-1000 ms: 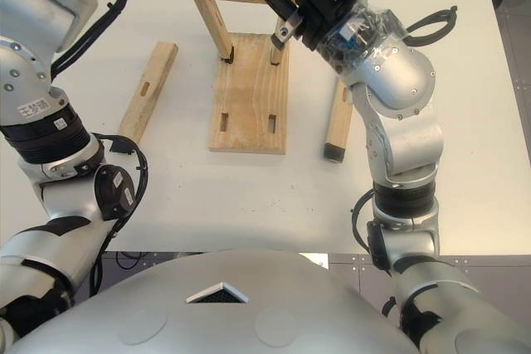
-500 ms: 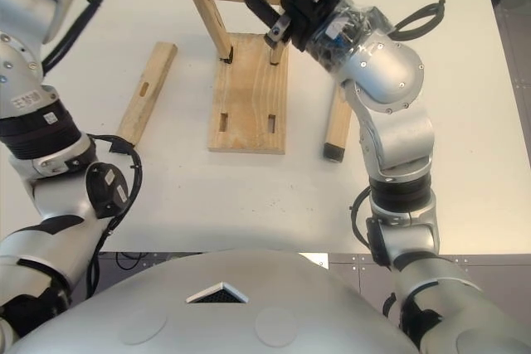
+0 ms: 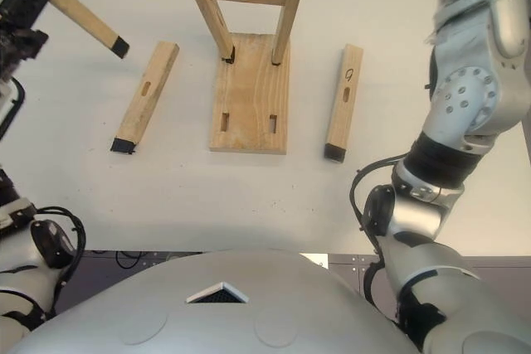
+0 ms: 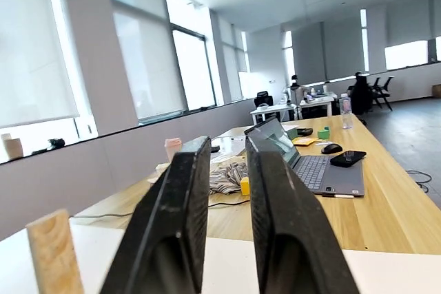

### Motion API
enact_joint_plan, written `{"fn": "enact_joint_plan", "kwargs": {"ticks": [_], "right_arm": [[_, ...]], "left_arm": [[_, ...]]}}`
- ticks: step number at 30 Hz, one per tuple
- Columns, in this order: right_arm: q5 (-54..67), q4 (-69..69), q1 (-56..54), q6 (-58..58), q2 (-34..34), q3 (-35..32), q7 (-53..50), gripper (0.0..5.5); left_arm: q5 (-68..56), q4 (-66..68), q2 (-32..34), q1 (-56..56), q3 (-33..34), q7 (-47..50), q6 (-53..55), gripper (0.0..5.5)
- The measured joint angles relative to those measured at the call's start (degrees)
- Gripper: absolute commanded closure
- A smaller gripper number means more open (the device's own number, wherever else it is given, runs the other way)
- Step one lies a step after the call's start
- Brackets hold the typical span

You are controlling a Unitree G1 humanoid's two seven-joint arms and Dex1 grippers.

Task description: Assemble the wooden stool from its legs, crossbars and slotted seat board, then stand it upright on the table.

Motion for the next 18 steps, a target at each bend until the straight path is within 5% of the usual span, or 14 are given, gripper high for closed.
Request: {"fn": "enact_joint_plan", "kwargs": {"ticks": [18], "right_arm": [[0.0,5.7,0.1,-4.4,-0.2,0.5,-1.7,5.5]], "left_arm": [[3.6,8.3,-4.0,4.5,-1.4,-7.9,-11.1,5.13]]}}
